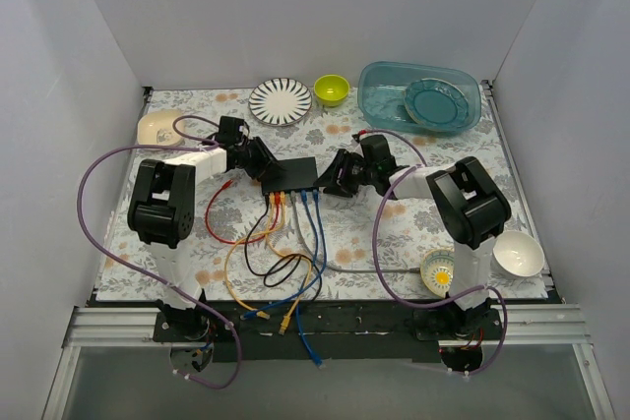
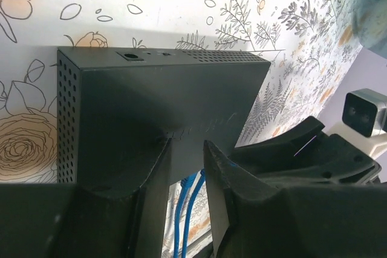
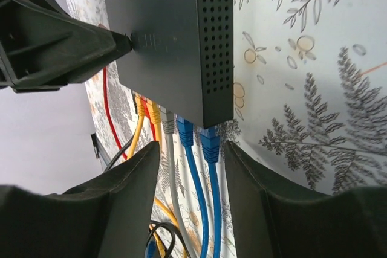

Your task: Pull the plug from the switch port

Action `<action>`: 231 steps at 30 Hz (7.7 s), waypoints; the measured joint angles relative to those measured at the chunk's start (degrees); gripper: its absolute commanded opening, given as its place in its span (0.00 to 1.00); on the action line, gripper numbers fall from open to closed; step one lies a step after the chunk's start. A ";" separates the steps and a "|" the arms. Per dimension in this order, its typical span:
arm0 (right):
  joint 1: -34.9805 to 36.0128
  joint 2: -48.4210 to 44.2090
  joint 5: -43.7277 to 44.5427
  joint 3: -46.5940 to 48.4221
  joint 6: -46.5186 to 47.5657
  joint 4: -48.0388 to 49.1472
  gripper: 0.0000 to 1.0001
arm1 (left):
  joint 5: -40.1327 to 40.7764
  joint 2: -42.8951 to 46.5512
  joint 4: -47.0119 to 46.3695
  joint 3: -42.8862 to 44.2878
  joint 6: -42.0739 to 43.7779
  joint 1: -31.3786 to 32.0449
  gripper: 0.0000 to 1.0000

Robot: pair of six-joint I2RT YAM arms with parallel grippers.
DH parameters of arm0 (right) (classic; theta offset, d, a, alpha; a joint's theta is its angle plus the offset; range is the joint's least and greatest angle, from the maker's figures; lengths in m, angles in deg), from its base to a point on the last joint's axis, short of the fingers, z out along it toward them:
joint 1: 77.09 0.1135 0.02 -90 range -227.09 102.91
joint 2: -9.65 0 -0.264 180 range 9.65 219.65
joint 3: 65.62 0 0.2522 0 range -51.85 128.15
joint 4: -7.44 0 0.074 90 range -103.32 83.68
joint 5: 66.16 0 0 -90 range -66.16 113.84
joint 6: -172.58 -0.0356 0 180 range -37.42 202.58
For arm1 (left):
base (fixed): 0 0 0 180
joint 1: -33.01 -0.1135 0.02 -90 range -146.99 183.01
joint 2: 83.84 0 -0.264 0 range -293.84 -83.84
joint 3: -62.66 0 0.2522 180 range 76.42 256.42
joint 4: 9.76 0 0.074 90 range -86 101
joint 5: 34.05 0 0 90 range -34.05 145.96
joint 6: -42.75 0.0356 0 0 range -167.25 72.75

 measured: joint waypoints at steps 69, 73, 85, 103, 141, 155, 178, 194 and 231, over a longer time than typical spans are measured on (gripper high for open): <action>-1.66 8.68 -1.40 -9.68 -20.04 28.76 0.37 | -7.34 0.50 -10.86 -6.91 -3.67 2.36 0.30; -1.66 8.70 -2.16 -8.98 -19.56 28.79 0.46 | -7.32 0.87 -10.93 -7.28 -3.78 2.38 0.30; -1.36 8.70 -3.89 -3.06 -12.35 19.52 0.41 | -7.34 0.87 -11.04 -7.32 -4.48 2.38 0.31; -1.20 8.98 -5.27 -0.74 -8.68 15.69 0.46 | -7.54 0.87 -11.06 -7.32 -4.68 3.10 0.31; -0.68 10.95 -6.95 -3.98 -19.39 23.65 0.43 | -7.54 1.27 -11.21 -7.98 -5.07 3.13 0.31; -1.62 12.44 -6.14 -2.32 -19.58 24.30 0.31 | -7.67 1.29 -11.41 -8.15 -5.07 3.13 0.31; -1.64 12.11 -6.64 -2.58 -14.40 23.12 0.15 | -8.09 1.31 -12.31 -8.66 -5.31 3.61 0.31; -1.29 7.30 -5.49 -4.52 -5.55 15.15 0.01 | -9.68 0.00 -12.94 -9.70 -7.13 7.96 0.31; 4.24 -3.54 8.52 11.32 16.48 -17.18 0.55 | -2.12 0.57 -3.80 -1.62 -6.25 -0.55 0.52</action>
